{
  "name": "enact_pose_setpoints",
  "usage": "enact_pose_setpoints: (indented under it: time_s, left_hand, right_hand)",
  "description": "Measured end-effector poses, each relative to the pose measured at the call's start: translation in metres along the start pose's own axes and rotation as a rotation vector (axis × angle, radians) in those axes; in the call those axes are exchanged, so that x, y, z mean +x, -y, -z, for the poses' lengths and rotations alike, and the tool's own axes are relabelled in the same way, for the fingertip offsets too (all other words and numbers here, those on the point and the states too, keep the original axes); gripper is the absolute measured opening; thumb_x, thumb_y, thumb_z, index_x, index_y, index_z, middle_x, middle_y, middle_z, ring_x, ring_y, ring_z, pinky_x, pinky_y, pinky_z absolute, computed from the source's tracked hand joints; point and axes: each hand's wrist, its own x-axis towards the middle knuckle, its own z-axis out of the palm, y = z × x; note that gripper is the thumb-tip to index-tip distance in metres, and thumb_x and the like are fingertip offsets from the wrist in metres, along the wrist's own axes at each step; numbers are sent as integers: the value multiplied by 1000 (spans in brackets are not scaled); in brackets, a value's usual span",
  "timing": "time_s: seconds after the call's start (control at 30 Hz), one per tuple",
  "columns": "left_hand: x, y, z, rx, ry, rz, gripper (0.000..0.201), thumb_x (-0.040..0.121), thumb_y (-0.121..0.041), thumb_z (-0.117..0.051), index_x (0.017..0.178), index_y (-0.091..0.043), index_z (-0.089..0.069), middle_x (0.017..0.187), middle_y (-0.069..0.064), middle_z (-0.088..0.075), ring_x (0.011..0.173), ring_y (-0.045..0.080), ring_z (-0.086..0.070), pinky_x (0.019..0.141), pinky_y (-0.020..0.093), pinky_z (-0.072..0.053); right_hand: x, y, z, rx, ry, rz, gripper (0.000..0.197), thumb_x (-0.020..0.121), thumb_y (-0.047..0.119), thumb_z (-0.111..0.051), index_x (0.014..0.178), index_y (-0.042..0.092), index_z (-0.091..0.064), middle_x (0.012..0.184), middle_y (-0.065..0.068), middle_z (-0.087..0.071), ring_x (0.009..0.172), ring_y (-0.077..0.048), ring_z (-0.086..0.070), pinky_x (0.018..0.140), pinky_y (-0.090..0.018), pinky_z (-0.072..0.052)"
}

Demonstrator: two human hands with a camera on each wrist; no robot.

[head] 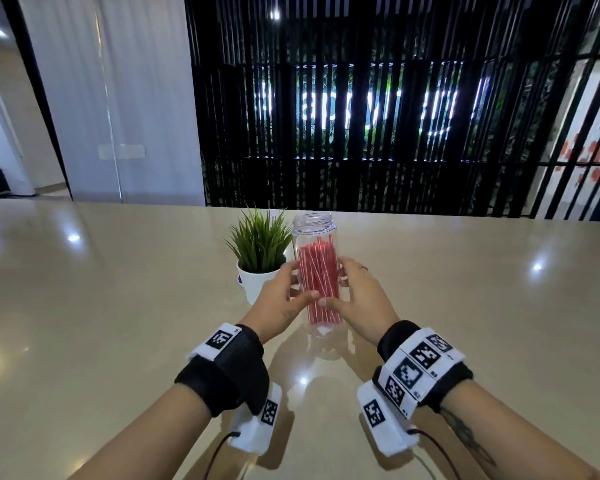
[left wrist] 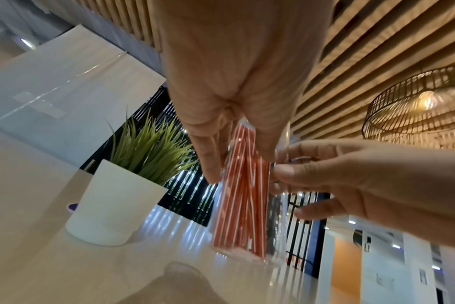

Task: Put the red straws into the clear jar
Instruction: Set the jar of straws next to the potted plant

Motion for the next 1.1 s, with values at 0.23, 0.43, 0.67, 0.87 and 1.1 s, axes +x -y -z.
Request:
enact_pose_setpoints:
  time_s: [0.23,0.43,0.67,0.87,1.1]
  left_hand:
    - [28,27,-15,45,50,56,60,88,-15,-55,138,-12,-24,128,7,-49,110,22,-52,90,25,-39]
    - [36,41,-37,78,119,81,57,88,-8,-54,137,-6,-24,134,16,-47,113,21,-50,92,23,-38]
    - [40,52,-48,83,137,117,58,85,-3,-55,134,-2,-24,129,18,-50,116,30,-52,102,43,-42]
    - [55,54,-50,101,146,138,59,83,0,-56,132,0,-25,129,21,-48,118,33,-50,100,48,-42]
    - [55,51,-53,169,188,174,60,85,-7,-56,134,-3,-22,131,21,-49,119,34,-50,102,47,-41]
  right_hand:
    - [22,-21,-12,-88,142,-50,46,84,4,-56,127,6,-38,118,-20,-61,111,-34,-58,96,-43,-47]
    - [19,-43,-18,-42,195,-170,43,86,2,-53,127,6,-38,119,-19,-62,110,-32,-60,92,-31,-46]
    - [9,-52,-27,41,226,-239,53,86,2,-47,133,5,-22,122,-22,-56,111,-34,-55,87,-29,-42]
    - [19,-54,-28,-3,275,-270,77,88,6,-48,143,2,5,132,-24,-48,119,-35,-50,94,-33,-41]
    - [11,-58,-24,-1,280,-266,76,92,8,-45,143,3,12,141,-23,-40,123,-31,-48,90,-24,-37]
